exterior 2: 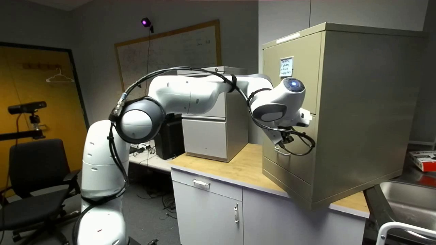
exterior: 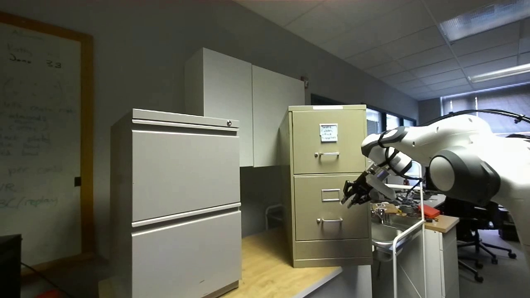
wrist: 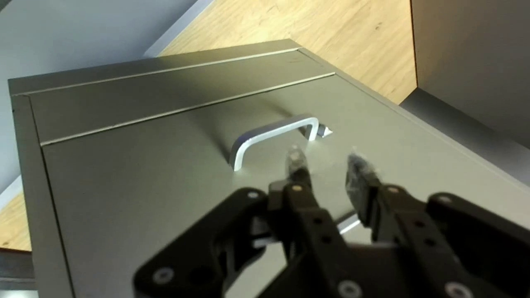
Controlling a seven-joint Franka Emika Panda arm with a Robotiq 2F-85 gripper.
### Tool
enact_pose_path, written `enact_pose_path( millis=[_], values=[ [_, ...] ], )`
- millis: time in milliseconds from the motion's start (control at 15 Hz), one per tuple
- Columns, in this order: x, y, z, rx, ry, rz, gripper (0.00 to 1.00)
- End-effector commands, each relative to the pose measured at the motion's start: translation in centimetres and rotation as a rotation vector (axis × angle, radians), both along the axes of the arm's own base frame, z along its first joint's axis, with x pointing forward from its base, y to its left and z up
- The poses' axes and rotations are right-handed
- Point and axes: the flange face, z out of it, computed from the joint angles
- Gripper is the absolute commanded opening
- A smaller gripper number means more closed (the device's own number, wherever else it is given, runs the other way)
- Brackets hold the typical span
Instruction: Pull open the bottom drawer of the beige filing cabinet
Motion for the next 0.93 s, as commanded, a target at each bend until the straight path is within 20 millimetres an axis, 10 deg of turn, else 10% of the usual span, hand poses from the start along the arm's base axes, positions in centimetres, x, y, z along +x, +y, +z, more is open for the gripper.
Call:
enact_pose_path(
  millis=[0, 333, 867],
  values=[
    [-1.2, 0.5, -2.4, 0.034, 0.011, 0.020, 0.63],
    [-1.8, -0.2, -7.6, 0.152, 0.030, -0.064, 0.99],
    [-1.1, -3.1, -8.4, 0.303, -0.094, -0.332, 1.00]
  ],
)
